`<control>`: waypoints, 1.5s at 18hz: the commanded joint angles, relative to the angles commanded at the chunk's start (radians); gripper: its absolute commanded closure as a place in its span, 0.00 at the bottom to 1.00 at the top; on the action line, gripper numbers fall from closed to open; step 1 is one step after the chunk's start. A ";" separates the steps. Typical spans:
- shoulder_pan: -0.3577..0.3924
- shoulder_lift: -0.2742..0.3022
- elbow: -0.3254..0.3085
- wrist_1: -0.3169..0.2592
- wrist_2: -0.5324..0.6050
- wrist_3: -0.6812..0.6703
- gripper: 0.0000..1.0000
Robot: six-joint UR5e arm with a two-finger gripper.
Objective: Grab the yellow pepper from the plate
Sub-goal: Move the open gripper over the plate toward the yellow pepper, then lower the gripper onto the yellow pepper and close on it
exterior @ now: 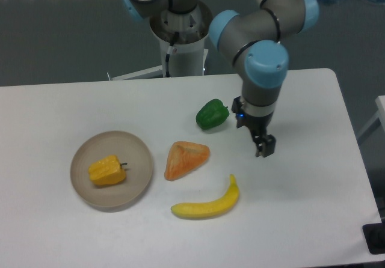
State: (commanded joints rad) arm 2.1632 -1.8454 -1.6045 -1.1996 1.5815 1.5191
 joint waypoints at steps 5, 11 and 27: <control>-0.100 0.000 0.005 0.000 0.000 -0.098 0.00; -0.210 -0.009 -0.008 0.000 0.002 -0.180 0.00; -0.451 -0.149 0.004 0.081 0.002 -0.462 0.00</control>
State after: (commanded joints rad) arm 1.7121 -1.9941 -1.6000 -1.1185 1.5831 1.0572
